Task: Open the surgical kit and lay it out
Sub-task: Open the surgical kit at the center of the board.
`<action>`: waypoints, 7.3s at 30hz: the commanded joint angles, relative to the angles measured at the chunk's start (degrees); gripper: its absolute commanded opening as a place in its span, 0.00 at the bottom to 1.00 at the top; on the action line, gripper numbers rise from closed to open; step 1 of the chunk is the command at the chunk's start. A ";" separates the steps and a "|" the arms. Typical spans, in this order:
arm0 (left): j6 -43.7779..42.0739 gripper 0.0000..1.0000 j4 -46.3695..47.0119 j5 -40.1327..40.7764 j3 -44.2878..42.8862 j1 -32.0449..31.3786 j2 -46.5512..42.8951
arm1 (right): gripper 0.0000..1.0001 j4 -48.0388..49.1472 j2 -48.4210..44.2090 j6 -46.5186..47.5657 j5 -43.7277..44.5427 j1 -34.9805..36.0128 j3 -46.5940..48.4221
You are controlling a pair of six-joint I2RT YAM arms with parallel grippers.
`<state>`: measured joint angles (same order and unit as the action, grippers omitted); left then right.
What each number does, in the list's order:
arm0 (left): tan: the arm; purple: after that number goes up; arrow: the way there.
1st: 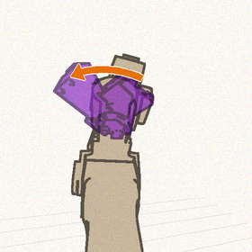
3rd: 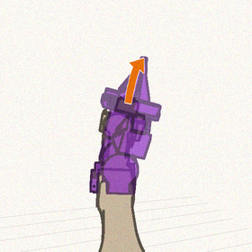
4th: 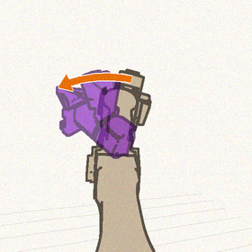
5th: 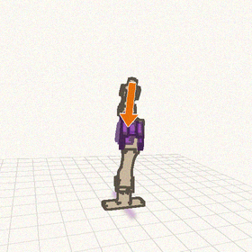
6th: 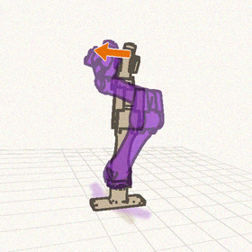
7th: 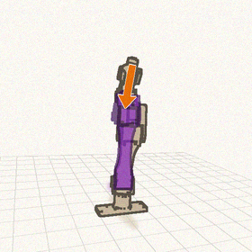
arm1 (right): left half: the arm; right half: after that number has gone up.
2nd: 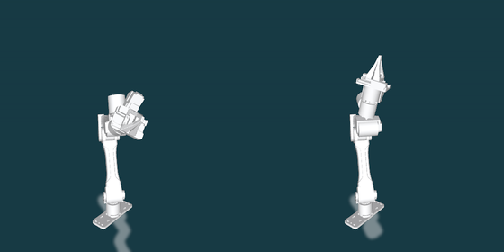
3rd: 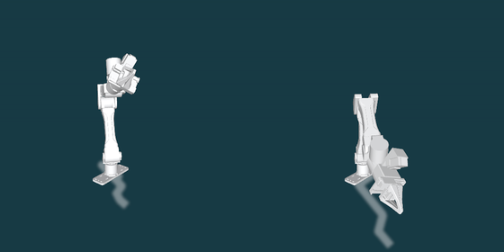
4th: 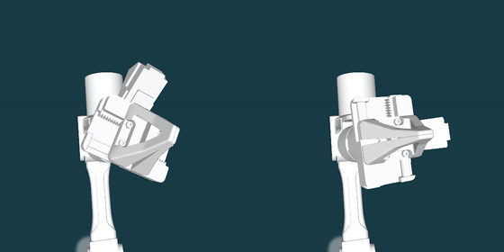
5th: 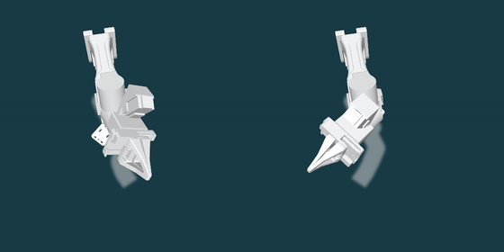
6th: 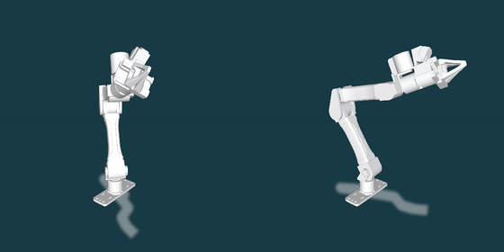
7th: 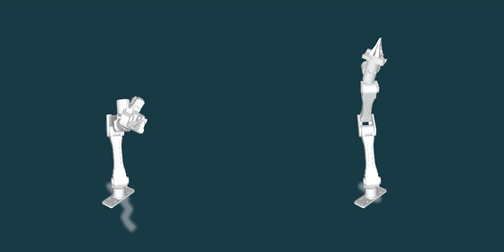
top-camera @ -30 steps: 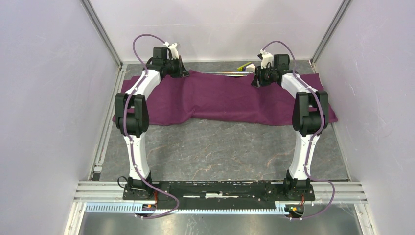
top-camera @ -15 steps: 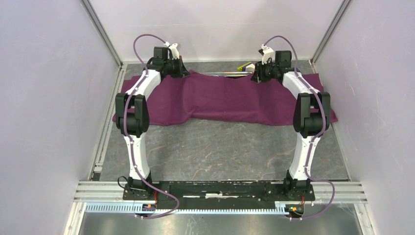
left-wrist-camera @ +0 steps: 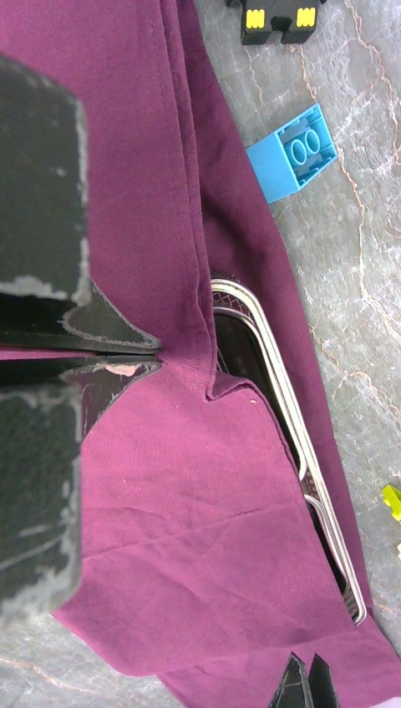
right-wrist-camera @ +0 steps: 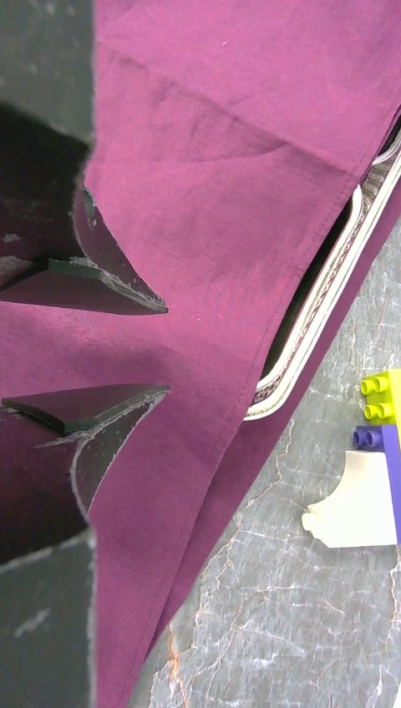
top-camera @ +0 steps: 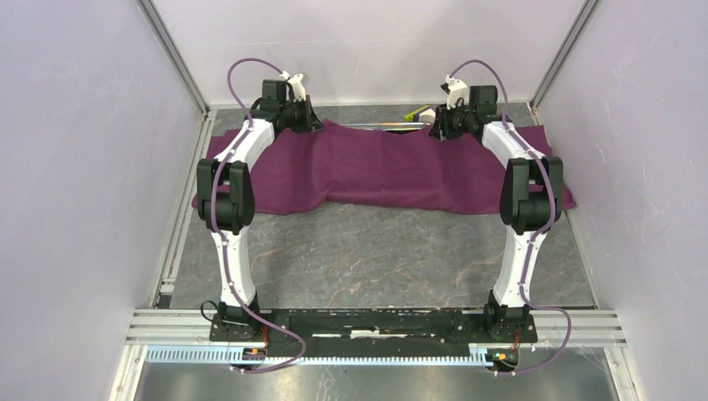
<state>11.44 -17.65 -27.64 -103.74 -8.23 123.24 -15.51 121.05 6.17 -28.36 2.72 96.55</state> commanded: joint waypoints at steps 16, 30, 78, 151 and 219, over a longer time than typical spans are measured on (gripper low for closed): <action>-2.74 0.02 1.03 -2.06 -1.29 -0.47 -2.60 | 0.23 0.38 1.73 0.77 -0.80 -0.02 1.71; -2.78 0.02 0.97 -2.34 -1.10 -0.47 -3.30 | 0.00 0.13 -1.31 0.83 -0.56 -0.15 2.24; -35.34 0.02 -17.33 1.14 46.08 -6.67 -44.43 | 0.00 2.35 -47.43 21.07 -6.33 -0.01 -55.72; -22.58 0.66 -25.42 23.33 22.03 -0.82 -14.92 | 0.44 -2.79 -50.36 25.63 11.74 -10.62 -46.84; -24.04 0.02 -23.22 18.46 33.70 4.84 -33.45 | 0.84 -4.92 -21.19 12.99 13.89 -21.30 -21.06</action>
<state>-13.34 -42.81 -7.27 -69.36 -3.36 90.74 -20.62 98.63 23.81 -11.92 -18.76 72.40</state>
